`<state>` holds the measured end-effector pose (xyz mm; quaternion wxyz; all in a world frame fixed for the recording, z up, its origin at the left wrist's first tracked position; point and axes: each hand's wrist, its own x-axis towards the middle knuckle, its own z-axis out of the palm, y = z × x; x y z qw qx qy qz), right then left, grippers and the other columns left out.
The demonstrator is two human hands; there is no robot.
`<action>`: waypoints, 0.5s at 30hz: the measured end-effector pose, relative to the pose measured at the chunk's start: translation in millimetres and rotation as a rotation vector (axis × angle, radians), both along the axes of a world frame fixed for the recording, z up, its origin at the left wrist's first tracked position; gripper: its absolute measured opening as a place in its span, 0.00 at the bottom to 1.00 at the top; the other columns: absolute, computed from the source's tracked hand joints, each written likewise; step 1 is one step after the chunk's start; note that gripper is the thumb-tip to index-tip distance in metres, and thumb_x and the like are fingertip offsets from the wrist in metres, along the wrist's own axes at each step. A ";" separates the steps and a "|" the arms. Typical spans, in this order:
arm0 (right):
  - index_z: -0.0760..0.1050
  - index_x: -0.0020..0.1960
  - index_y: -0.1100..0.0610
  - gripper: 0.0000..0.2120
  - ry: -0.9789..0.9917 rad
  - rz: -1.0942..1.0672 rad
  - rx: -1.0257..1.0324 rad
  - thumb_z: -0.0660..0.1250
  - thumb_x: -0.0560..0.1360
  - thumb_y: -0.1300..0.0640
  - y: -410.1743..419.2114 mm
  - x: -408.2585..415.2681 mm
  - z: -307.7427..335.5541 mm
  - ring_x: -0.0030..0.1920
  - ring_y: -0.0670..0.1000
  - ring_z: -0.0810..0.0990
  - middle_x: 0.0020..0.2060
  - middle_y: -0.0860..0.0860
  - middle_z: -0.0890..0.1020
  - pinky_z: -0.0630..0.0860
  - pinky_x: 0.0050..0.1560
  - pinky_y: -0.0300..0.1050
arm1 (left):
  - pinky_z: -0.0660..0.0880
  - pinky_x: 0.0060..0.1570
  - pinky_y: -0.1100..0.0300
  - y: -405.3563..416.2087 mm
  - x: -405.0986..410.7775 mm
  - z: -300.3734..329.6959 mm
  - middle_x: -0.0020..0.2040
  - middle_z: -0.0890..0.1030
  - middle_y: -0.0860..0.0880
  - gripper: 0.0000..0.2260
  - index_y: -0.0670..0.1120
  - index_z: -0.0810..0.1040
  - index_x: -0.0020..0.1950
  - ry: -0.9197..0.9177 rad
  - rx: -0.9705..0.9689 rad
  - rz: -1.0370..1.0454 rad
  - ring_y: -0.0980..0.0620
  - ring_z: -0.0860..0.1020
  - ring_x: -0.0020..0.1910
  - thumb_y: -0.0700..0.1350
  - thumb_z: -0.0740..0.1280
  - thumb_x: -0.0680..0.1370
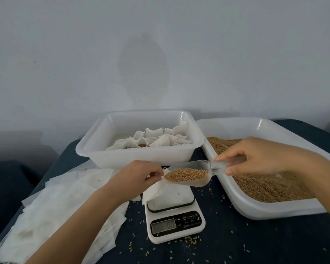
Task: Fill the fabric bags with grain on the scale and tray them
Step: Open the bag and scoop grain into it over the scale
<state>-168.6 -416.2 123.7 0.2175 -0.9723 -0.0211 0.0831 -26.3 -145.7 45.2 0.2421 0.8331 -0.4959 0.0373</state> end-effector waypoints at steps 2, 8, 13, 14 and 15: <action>0.76 0.52 0.29 0.14 0.000 0.009 -0.011 0.71 0.72 0.46 1.6 1.7 6.2 0.54 0.42 0.81 0.53 0.37 0.82 0.76 0.61 0.52 | 0.65 0.42 0.79 -0.6 -0.1 -0.1 0.42 0.79 0.58 0.05 0.47 0.82 0.49 -0.022 -0.001 -0.017 0.69 0.72 0.40 0.45 0.67 0.76; 0.78 0.54 0.33 0.14 0.003 0.040 -0.054 0.72 0.71 0.46 6.6 7.7 22.1 0.52 0.49 0.82 0.51 0.41 0.84 0.76 0.59 0.57 | 0.69 0.49 0.68 0.1 0.1 -0.7 0.47 0.82 0.56 0.06 0.48 0.83 0.50 -0.105 -0.028 -0.030 0.59 0.74 0.45 0.45 0.68 0.76; 0.80 0.51 0.38 0.12 -0.010 0.048 -0.059 0.74 0.69 0.49 10.2 11.7 33.0 0.48 0.44 0.83 0.48 0.40 0.84 0.78 0.57 0.51 | 0.70 0.47 0.65 0.8 -0.5 -1.8 0.44 0.82 0.56 0.06 0.50 0.83 0.49 -0.089 -0.047 0.024 0.60 0.72 0.42 0.47 0.69 0.75; 0.81 0.50 0.38 0.11 -0.014 0.053 -0.059 0.74 0.69 0.49 11.4 12.1 35.2 0.46 0.43 0.83 0.48 0.41 0.84 0.79 0.55 0.47 | 0.70 0.46 0.65 0.8 -0.4 -2.0 0.44 0.82 0.56 0.06 0.50 0.83 0.50 -0.084 -0.046 0.030 0.61 0.72 0.41 0.48 0.69 0.75; 0.81 0.49 0.39 0.10 -0.017 0.057 -0.062 0.75 0.69 0.49 12.9 12.7 37.1 0.42 0.41 0.83 0.48 0.42 0.84 0.80 0.50 0.43 | 0.69 0.45 0.66 0.8 -0.5 -2.2 0.44 0.82 0.56 0.06 0.51 0.83 0.50 -0.080 -0.046 0.032 0.62 0.71 0.41 0.48 0.69 0.74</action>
